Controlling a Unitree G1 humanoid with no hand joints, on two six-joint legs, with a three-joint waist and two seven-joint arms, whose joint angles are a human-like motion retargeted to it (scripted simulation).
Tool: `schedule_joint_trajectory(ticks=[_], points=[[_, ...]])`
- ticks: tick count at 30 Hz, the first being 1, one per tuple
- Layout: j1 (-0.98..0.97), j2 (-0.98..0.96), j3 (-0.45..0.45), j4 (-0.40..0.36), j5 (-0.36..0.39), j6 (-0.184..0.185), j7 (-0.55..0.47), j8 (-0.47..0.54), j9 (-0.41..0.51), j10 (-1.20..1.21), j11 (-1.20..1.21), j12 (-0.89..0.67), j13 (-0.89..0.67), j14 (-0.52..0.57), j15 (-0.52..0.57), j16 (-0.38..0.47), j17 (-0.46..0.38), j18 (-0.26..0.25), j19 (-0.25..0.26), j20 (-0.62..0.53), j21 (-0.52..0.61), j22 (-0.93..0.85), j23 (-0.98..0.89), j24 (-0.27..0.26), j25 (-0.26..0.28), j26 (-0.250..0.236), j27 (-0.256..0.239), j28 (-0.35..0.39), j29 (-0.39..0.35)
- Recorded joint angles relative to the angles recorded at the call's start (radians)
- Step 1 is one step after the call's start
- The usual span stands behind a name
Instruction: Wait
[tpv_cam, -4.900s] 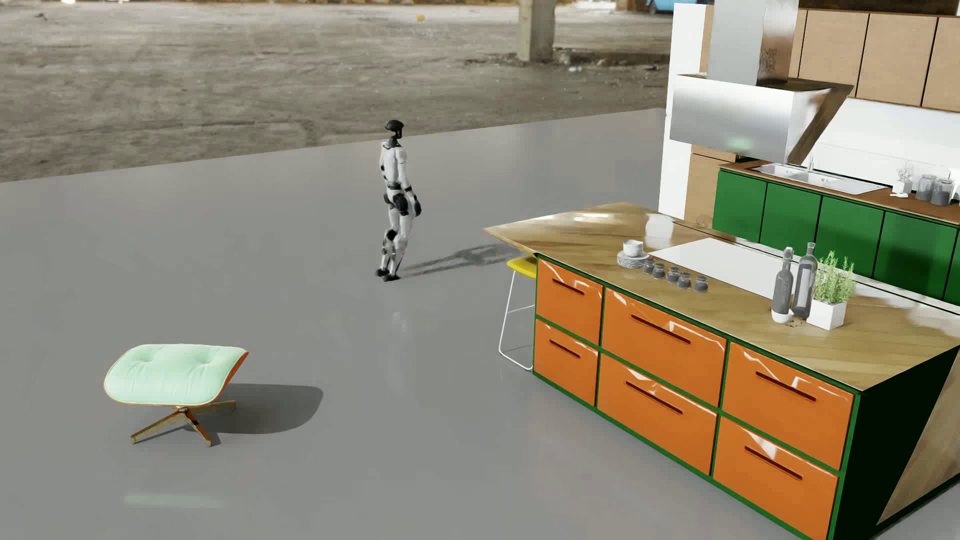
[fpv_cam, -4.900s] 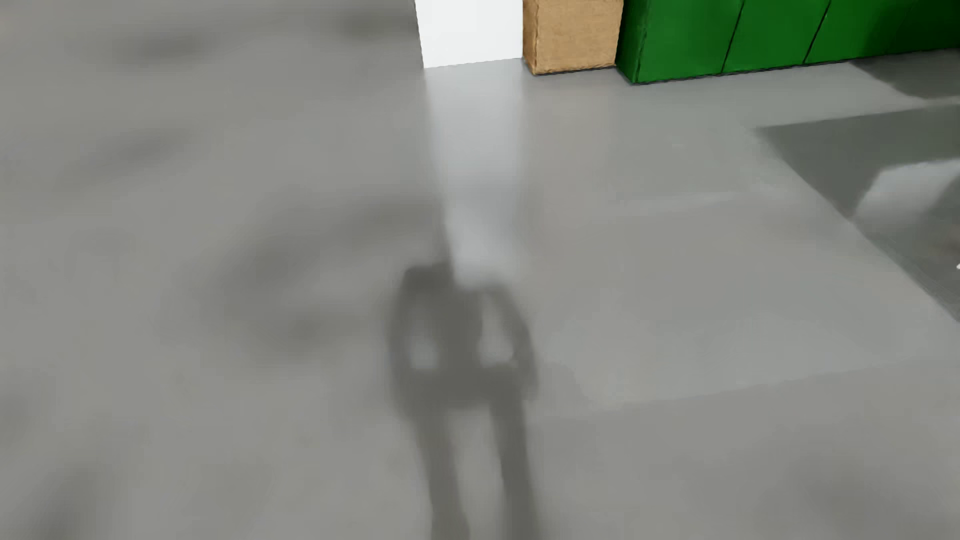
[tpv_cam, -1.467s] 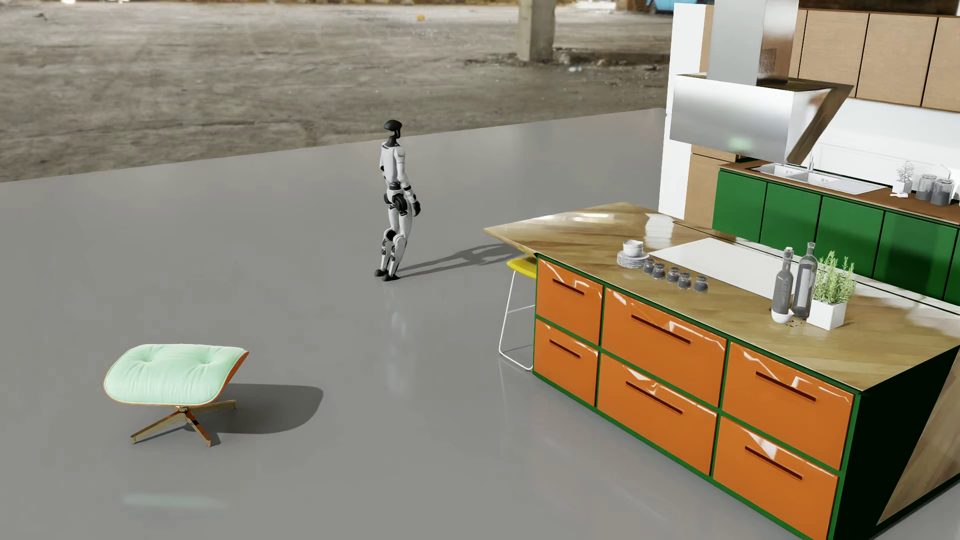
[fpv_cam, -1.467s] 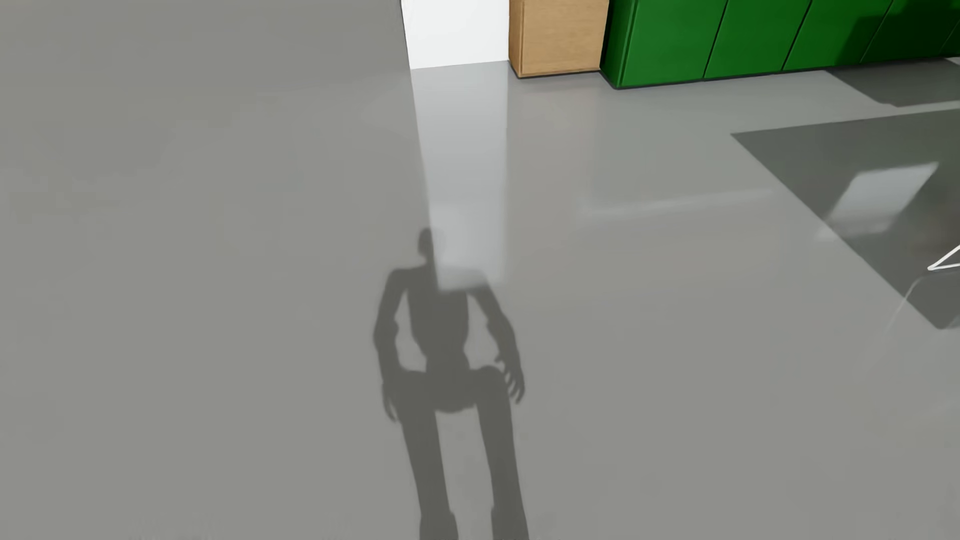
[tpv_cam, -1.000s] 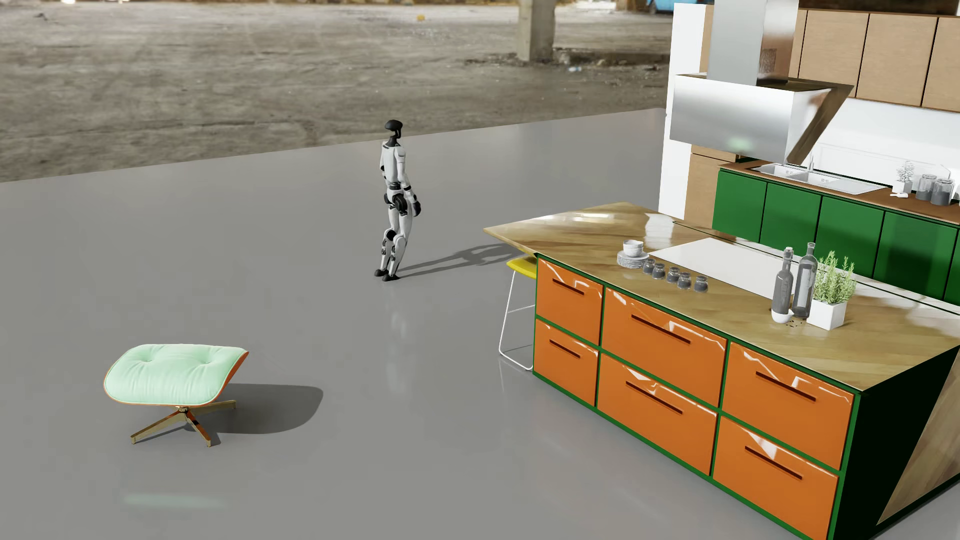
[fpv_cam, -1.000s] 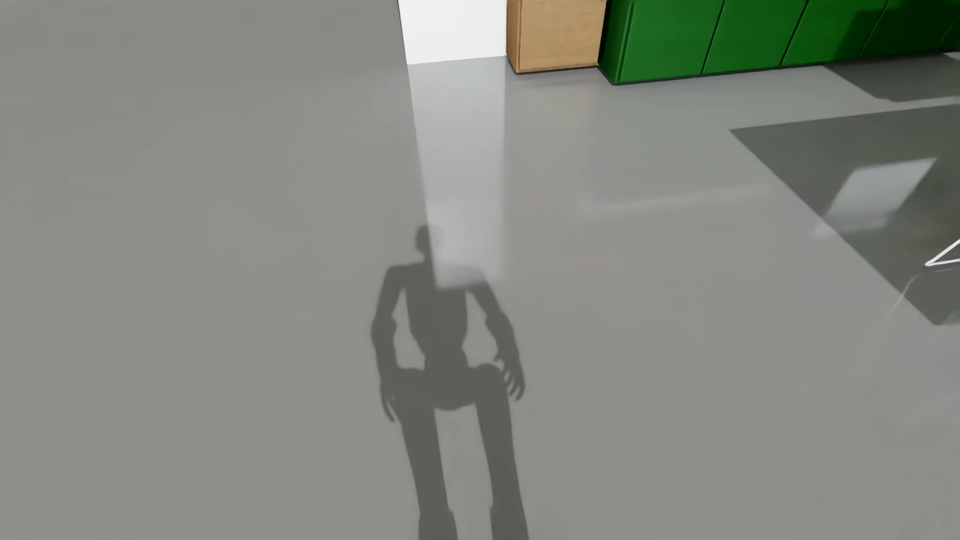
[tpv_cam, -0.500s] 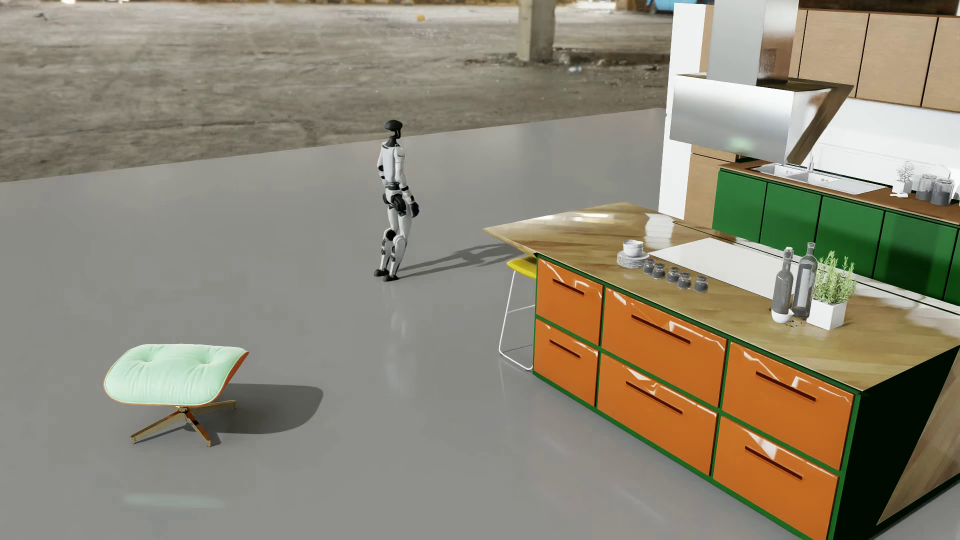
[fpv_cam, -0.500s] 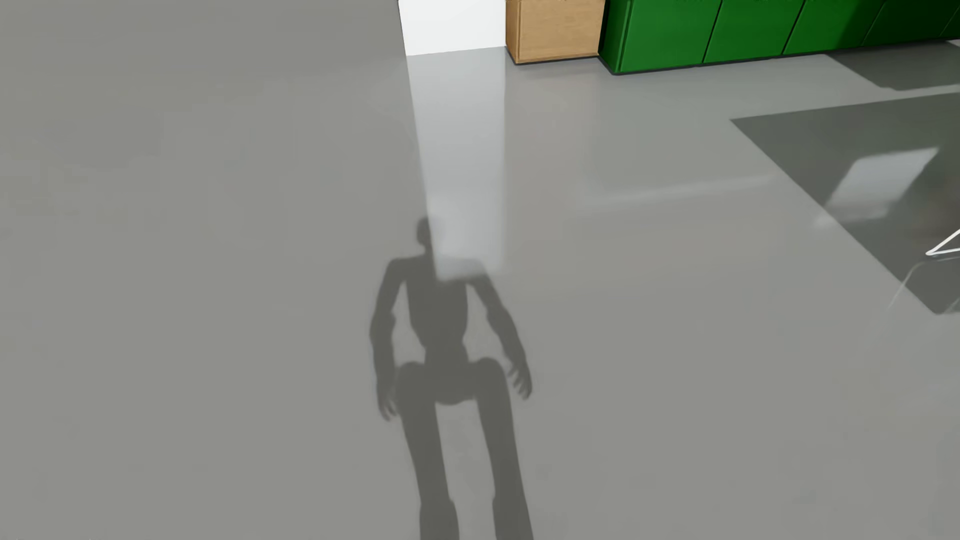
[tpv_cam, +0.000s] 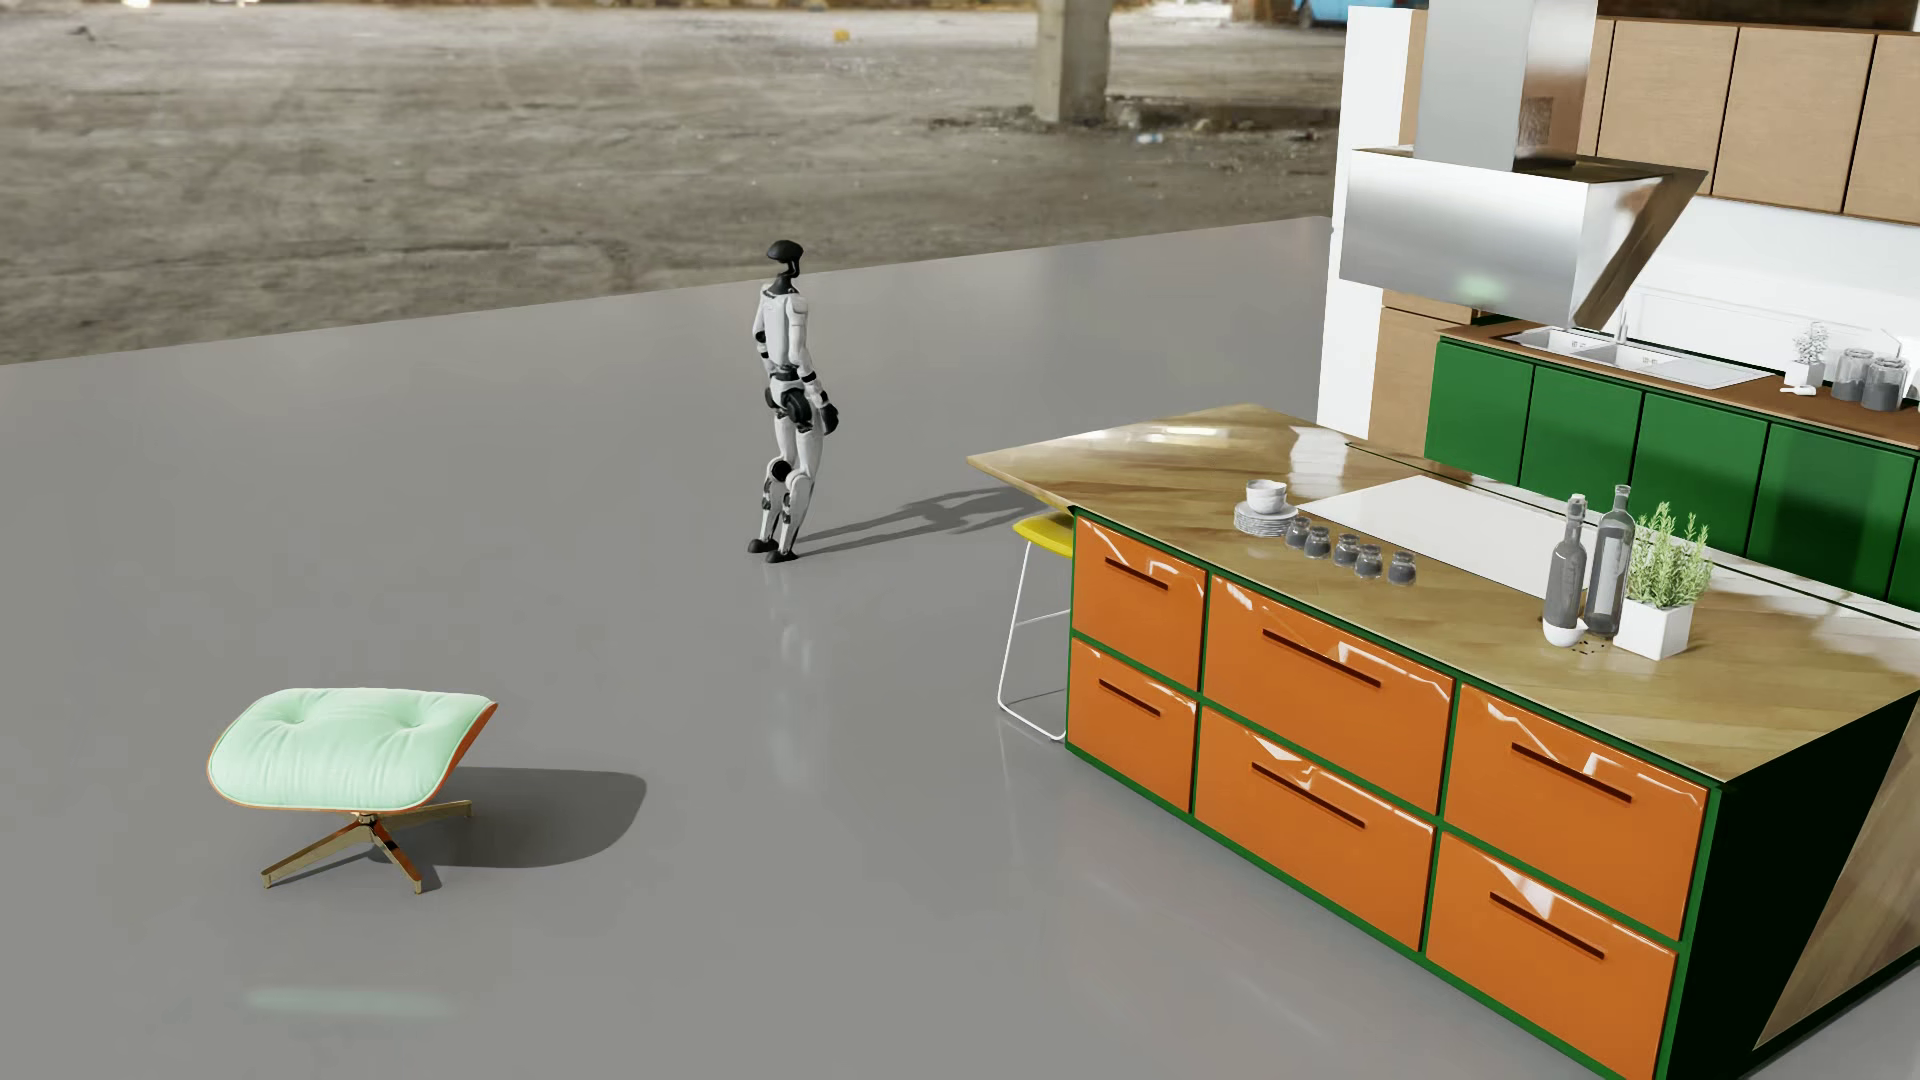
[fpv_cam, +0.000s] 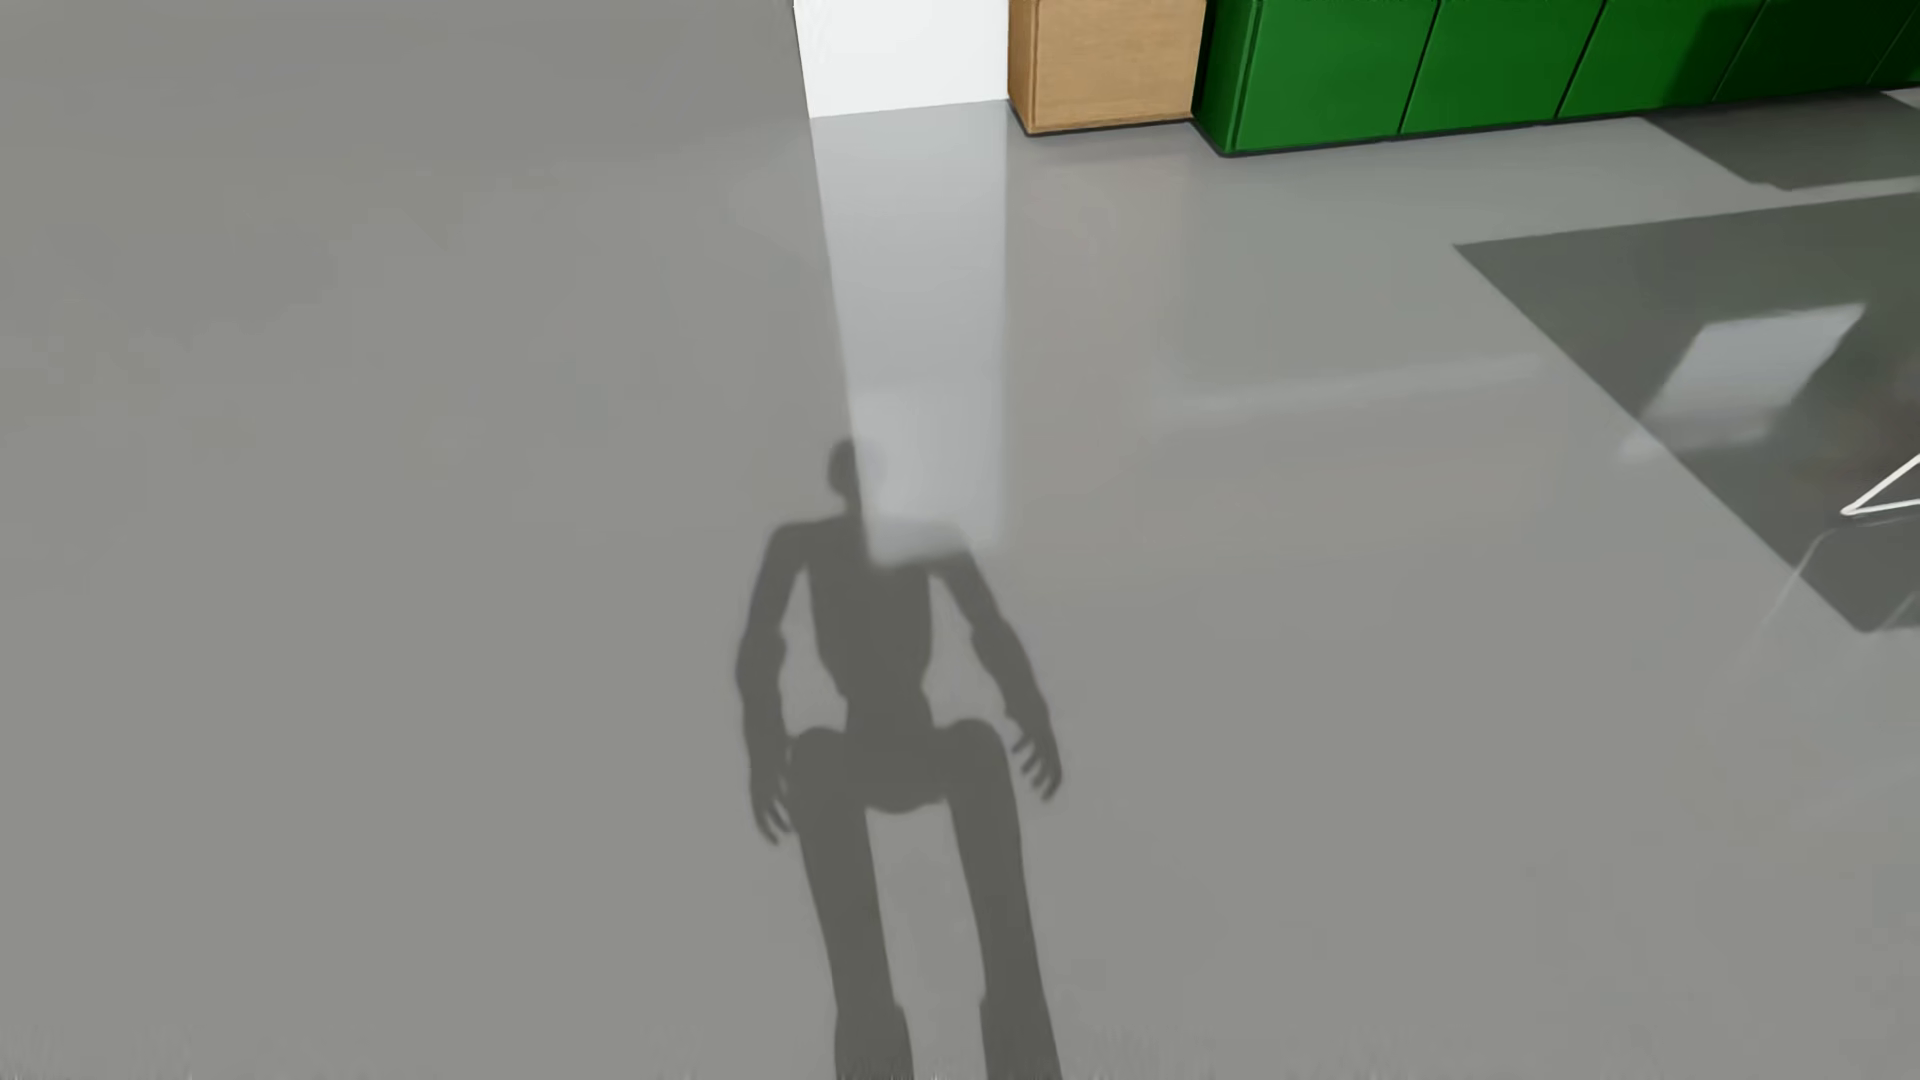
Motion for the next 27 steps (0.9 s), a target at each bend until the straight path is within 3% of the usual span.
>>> schedule_joint_trajectory(ticks=[27], points=[[0.013,0.01,0.001,-0.006,-0.002,0.005,0.0,0.0,0.0,-0.01,-0.003,0.009,0.004,0.0,-0.009,-0.007,-0.002,0.0,0.0,-0.01,0.013,0.007,0.003,0.0,0.0,0.0,0.0,0.0,0.0]])
